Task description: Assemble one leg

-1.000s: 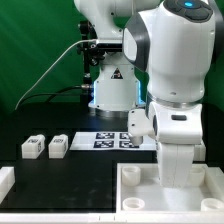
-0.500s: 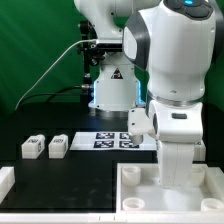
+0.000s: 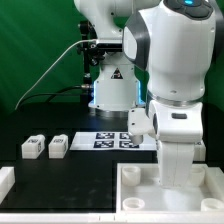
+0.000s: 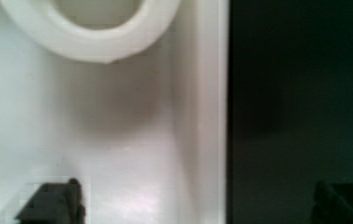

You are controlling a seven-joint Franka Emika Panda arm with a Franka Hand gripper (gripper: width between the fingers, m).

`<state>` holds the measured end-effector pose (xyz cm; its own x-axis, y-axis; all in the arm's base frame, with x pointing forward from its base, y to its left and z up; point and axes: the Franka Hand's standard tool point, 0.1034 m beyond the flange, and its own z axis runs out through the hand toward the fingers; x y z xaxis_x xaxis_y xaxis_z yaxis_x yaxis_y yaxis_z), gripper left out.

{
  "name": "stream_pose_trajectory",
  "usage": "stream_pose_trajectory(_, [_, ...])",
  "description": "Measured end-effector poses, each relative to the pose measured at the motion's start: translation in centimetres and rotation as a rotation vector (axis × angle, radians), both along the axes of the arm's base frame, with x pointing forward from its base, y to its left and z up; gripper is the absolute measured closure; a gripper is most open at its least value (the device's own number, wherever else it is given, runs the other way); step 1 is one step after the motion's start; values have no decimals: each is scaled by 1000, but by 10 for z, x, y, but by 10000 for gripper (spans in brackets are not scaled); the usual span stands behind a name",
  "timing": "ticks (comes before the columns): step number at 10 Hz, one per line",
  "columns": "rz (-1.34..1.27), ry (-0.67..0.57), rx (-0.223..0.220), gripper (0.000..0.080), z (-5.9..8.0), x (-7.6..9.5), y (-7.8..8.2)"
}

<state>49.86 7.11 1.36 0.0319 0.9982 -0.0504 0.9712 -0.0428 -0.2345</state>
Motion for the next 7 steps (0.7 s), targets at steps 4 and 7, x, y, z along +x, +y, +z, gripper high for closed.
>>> stream_pose_trajectory(4, [-17, -4, -8, 150, 10, -2, -5])
stream_pose_trajectory(7, [-159, -24, -72, 150, 50, -24, 9])
